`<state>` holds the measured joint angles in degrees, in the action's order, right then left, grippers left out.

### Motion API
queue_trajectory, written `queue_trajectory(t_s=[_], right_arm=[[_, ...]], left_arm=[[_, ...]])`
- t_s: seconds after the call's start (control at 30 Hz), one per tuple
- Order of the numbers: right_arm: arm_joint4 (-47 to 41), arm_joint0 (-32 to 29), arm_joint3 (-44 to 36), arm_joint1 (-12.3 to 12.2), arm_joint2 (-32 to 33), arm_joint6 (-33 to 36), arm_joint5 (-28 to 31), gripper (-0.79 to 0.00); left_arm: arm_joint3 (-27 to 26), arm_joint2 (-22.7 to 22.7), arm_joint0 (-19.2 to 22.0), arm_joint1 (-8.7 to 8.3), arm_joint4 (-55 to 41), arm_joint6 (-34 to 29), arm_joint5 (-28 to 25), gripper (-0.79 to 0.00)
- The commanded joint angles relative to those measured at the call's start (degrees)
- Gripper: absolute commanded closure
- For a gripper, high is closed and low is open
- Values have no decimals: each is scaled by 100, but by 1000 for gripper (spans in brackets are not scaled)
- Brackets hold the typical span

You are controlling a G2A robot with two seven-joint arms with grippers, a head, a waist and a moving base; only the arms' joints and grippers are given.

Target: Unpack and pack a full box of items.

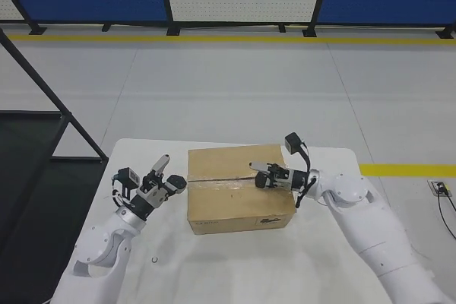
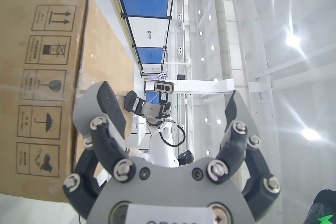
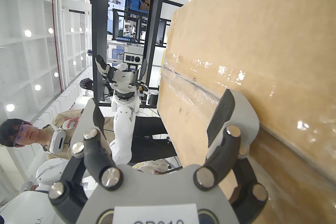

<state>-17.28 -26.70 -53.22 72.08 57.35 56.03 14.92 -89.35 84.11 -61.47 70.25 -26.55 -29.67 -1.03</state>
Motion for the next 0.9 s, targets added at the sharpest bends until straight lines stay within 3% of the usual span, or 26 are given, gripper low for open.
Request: queue_trajectory(t_s=[0.0,0.87], right_arm=[[-65,82,87,54,-98,5,-14,-785],[-323,923,1149,900,-1271,-384,-84,-785]], left_arm=[[-43,50,-66,-8,-26,0,-24,-785],[-314,613,-681,-96,-416,-84,-261,-785]])
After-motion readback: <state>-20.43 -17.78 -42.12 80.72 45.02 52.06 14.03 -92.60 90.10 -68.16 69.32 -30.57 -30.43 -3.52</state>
